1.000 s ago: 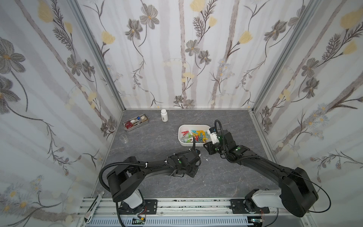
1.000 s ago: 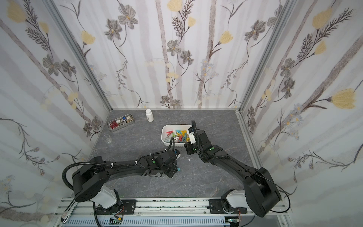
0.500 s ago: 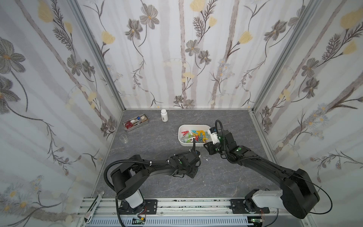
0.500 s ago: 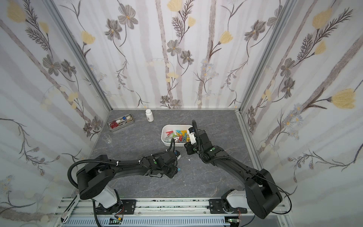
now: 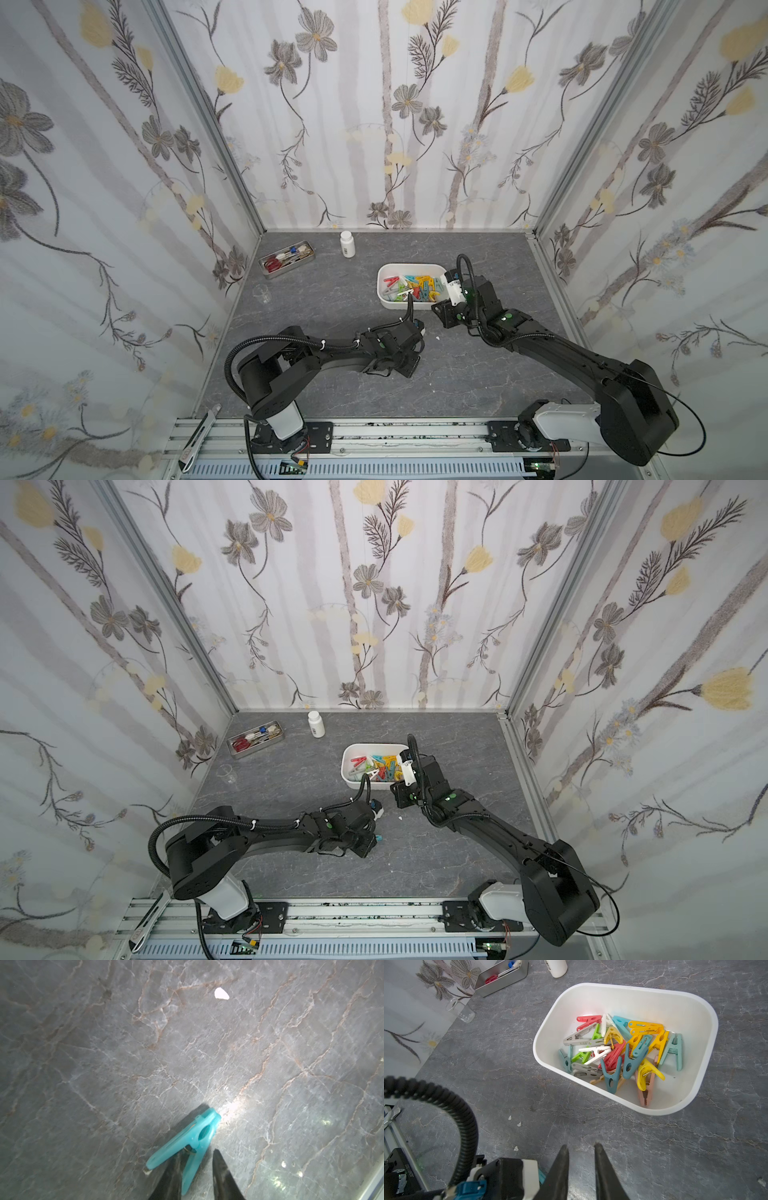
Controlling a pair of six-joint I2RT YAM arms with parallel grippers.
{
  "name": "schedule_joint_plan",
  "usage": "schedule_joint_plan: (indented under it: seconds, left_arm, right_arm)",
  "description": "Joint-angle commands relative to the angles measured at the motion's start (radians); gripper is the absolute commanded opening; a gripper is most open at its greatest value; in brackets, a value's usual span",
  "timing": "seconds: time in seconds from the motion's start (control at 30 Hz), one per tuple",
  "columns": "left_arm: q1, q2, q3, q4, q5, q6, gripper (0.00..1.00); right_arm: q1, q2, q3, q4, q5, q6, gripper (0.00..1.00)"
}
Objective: Put the clothespins into the storage box
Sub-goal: Pick up the clothespin from the center of the board, then place the clothespin in the storage box.
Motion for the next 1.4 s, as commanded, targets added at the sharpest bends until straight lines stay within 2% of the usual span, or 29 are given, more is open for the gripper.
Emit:
schedule_joint_plan:
  seconds: [0.0,0.27,0.47,0.73,0.97,1.13,1.37]
  left_arm:
    - [0.000,0.001,-0.005,-0.008,0.016,-0.014,0.23]
    - [0.002,-0.012,-0.010,-0.010,0.025,-0.024,0.06]
    - [0.024,-0.080,-0.022,0.002,0.081,-0.061,0.03]
    - [0.178,-0.251,-0.054,0.108,0.247,-0.166,0.02]
    - [0.318,-0.360,-0.025,0.171,0.303,-0.217,0.04]
    - [0.415,-0.296,0.065,0.209,0.370,-0.215,0.06]
    - [0.478,-0.084,0.209,0.289,0.397,-0.251,0.06]
  right_arm:
    - [0.000,-0.003,0.003,0.012,-0.005,0.003,0.24]
    - [0.001,0.008,0.011,0.018,-0.015,0.004,0.24]
    - [0.001,0.007,0.029,0.001,-0.015,0.001,0.24]
    - [-0.007,-0.023,0.054,-0.034,0.010,-0.033,0.25]
    - [-0.007,-0.032,0.080,-0.076,0.007,-0.030,0.25]
    - [0.000,-0.046,0.072,-0.078,0.008,-0.011,0.25]
    - [0.005,-0.084,0.070,-0.098,0.047,-0.021,0.25]
